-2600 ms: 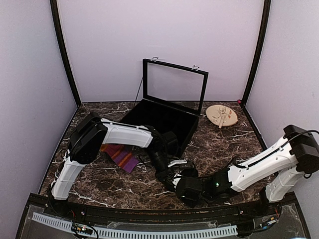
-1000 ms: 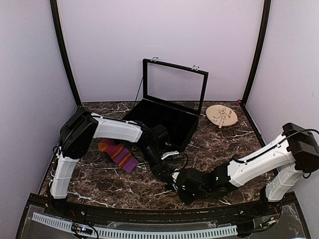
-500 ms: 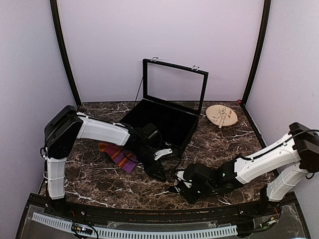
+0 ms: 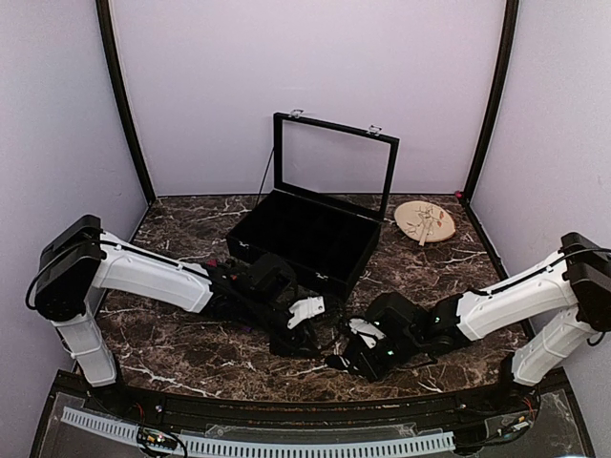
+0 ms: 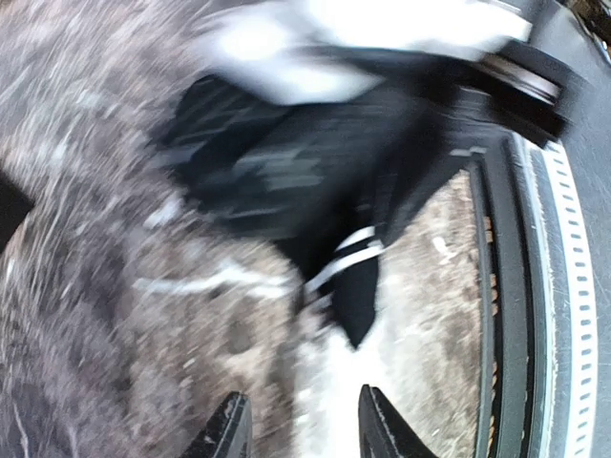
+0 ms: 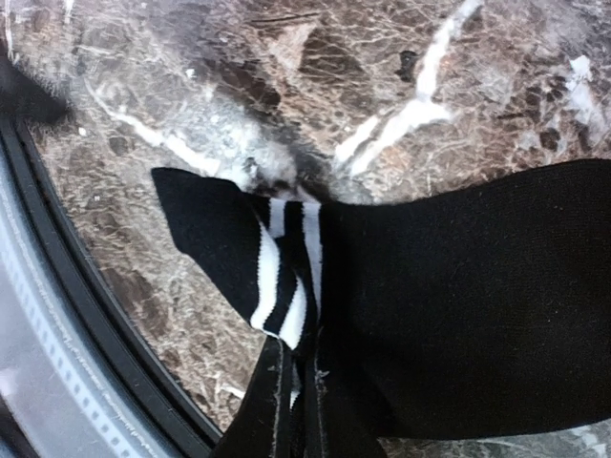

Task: Roll the socks
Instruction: Roll the sock at the center of the board.

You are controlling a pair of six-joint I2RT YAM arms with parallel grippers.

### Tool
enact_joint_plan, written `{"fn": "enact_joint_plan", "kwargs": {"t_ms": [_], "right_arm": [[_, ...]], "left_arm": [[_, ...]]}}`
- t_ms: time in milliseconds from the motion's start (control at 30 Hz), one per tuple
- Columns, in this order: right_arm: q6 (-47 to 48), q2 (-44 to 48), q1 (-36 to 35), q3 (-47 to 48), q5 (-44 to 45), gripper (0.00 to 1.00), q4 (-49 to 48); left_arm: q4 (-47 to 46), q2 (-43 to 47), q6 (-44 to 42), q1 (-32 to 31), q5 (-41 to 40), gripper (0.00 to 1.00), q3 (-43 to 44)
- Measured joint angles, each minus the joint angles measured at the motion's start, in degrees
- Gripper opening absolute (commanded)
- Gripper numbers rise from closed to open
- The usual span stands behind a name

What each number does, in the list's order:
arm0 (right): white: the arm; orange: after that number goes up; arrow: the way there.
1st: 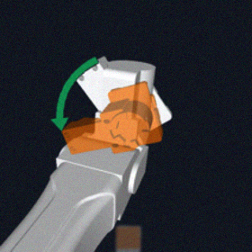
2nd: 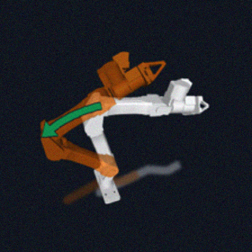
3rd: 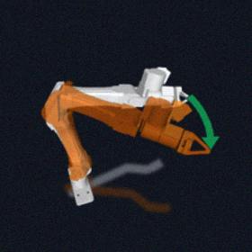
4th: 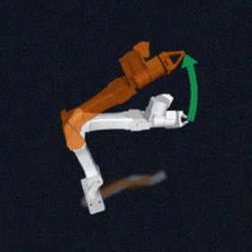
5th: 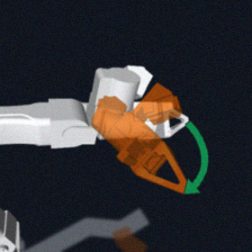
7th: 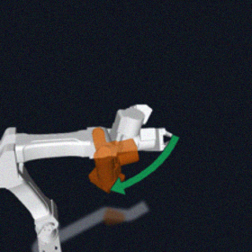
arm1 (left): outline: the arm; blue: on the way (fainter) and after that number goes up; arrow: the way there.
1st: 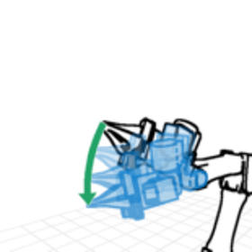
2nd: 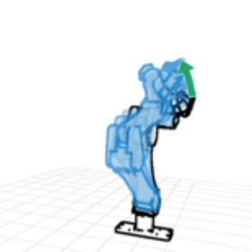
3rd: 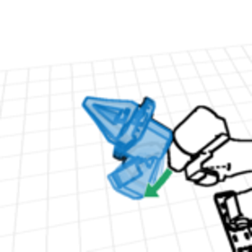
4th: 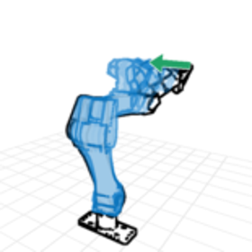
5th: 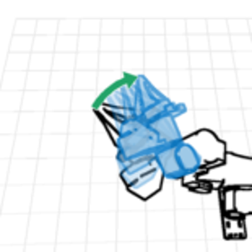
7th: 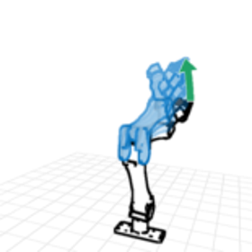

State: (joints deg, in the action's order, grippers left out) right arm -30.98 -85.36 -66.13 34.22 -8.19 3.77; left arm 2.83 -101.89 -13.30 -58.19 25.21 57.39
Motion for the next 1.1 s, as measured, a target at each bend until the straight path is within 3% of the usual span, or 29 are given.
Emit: {"fn": "enact_joint_plan", "kwargs": {"t_ms": [333, 500, 1100], "right_arm": [[-1.2, 0.6, 4.2, -0.8, -9.8, 0.02, -0.9], [-1.1, 0.4, 5.2, -0.7, -13.0, 0.02, -0.6], [-1.3, 0.1, 6.3, -0.7, -17.2, 0.02, -1.0]], "left_arm": [[-15.5, 4.2, -7.3, -7.4, -9.1, 0.42, -9.9], [-20.3, 4.5, -11.7, -9.7, -13.2, 0.42, -10.4], [-22.0, -0.5, -19.5, -13.6, -14.1, 0.40, -7.1]]}}
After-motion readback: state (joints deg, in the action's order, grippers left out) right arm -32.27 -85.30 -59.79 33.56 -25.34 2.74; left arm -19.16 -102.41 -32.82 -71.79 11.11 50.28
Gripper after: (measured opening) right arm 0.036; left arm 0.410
